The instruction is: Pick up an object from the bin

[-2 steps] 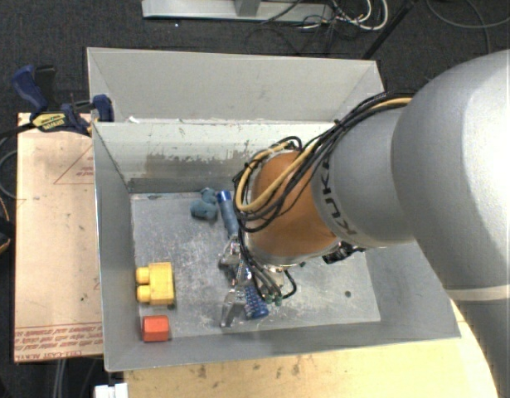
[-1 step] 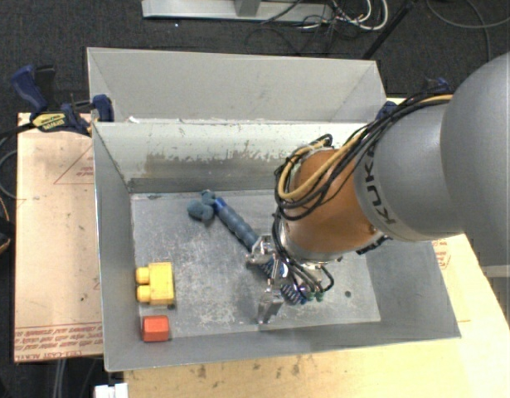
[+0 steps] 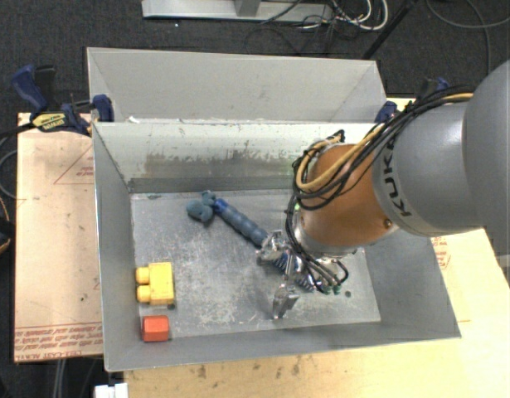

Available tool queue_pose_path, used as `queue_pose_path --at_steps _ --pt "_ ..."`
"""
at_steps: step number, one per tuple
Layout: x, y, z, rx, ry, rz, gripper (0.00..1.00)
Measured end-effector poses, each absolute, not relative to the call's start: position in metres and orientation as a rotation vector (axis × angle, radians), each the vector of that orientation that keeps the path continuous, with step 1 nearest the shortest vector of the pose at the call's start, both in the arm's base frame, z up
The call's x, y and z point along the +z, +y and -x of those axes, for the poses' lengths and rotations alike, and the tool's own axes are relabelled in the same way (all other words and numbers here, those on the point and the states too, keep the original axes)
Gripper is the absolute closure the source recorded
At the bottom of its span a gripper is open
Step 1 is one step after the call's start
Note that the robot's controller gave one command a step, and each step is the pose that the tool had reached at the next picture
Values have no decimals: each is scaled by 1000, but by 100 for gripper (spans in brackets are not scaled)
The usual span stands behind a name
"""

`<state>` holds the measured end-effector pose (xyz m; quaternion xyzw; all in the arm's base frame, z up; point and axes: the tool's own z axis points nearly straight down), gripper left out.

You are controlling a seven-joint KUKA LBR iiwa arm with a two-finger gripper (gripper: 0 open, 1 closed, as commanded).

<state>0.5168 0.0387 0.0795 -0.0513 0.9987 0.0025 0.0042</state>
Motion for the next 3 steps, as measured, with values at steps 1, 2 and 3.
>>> queue_pose_path --at_steps 1,2,3 --pt "74 -10 -602 11 3131 317 0" --pt "79 45 -655 -2 3119 496 0" --pt "189 75 -650 2 3092 479 0"
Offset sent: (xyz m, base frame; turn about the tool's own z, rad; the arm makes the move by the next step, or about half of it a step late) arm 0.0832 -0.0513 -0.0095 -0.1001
